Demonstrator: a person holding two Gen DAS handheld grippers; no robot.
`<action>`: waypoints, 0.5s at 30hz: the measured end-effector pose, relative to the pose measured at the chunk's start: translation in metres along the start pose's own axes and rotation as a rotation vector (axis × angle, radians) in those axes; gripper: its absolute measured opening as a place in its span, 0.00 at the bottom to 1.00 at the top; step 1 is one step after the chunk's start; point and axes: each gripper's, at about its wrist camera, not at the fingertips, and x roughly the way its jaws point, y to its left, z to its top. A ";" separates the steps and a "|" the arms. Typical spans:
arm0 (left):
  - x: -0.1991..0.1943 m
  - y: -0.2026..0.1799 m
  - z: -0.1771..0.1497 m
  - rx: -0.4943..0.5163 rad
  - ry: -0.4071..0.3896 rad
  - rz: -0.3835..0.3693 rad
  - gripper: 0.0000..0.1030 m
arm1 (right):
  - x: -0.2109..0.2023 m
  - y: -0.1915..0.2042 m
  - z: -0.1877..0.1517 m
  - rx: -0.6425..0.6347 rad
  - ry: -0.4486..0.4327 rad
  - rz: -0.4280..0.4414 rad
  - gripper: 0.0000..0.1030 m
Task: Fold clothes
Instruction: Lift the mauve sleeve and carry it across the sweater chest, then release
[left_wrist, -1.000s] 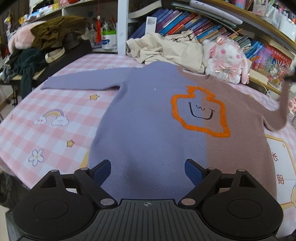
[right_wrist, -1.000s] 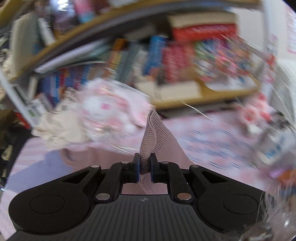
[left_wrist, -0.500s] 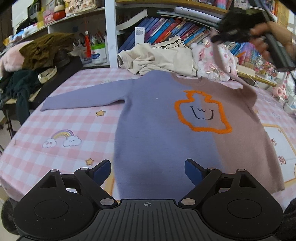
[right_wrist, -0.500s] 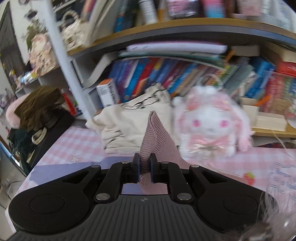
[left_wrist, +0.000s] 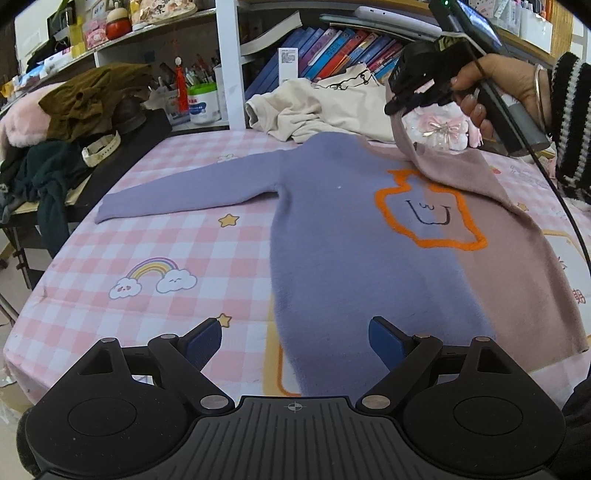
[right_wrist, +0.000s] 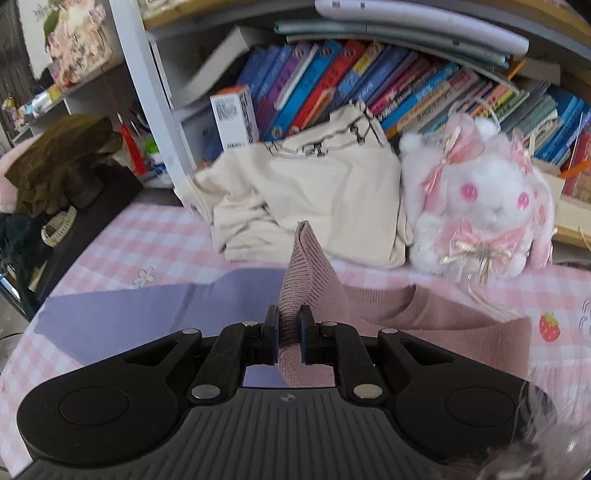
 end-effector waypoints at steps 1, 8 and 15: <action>0.000 0.001 0.000 0.001 0.002 0.000 0.86 | 0.002 0.001 -0.002 0.003 0.007 0.003 0.10; 0.003 0.003 0.000 0.010 0.010 -0.004 0.86 | 0.010 0.017 -0.015 -0.015 0.050 0.067 0.10; 0.004 -0.003 0.001 0.018 0.019 -0.010 0.86 | 0.018 0.022 -0.028 -0.028 0.125 0.197 0.25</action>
